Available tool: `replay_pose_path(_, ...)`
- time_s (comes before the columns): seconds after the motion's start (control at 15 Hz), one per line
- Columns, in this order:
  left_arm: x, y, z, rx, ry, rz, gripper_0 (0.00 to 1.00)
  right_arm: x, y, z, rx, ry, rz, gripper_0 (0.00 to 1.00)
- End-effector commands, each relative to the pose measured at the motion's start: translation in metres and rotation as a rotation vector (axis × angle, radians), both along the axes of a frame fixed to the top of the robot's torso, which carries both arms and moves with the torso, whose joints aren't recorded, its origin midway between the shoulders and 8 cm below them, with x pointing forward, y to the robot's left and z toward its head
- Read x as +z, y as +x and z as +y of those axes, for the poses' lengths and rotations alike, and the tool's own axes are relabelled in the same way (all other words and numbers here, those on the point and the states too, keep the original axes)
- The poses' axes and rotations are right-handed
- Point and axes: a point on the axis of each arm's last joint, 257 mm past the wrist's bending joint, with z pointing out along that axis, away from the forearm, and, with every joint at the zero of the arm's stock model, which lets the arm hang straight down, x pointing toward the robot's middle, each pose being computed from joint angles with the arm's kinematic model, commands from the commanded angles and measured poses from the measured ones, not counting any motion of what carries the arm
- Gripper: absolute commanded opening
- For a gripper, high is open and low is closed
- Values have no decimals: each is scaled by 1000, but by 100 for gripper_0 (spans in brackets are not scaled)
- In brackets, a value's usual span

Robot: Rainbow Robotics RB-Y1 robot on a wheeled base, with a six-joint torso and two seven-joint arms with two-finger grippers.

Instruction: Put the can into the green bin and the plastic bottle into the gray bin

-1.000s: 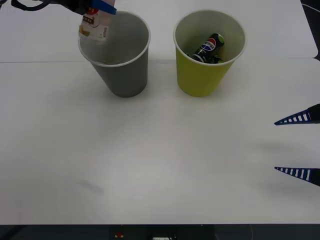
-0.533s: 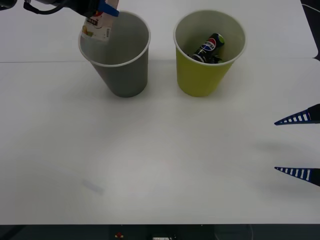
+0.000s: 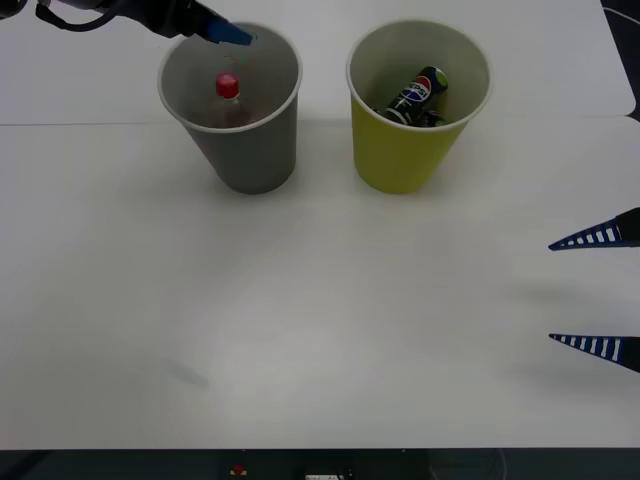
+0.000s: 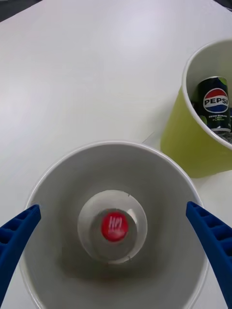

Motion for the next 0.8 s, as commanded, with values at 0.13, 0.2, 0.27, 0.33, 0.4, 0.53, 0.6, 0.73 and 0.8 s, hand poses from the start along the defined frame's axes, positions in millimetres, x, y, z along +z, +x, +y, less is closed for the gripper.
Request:
replay_pose_path(0.13,1,-16,29,-73,-64,-21,100,0,0,0,0,0,0,100)
replay_pose_path(0.2,-1,-21,43,-87,-79,-29,100,0,0,0,0,0,0,100)
replay_pose_path(0.27,-3,-26,52,-95,-88,-39,100,0,0,0,0,0,0,100)
replay_pose_path(0.33,-6,-31,61,-103,-88,-49,100,0,0,0,0,0,0,100)
replay_pose_path(0.4,-10,-36,69,-115,-86,-59,100,0,0,0,0,0,0,100)
replay_pose_path(0.53,-22,-45,86,-141,-75,-76,100,0,0,0,0,0,0,100)
replay_pose_path(0.6,-29,-51,94,-155,-69,-84,100,0,0,0,0,0,0,100)
replay_pose_path(0.73,-45,-62,109,-189,-43,-95,100,0,0,0,0,0,0,100)
replay_pose_path(0.8,-52,-68,117,-208,-27,-104,100,0,0,0,0,0,0,100)
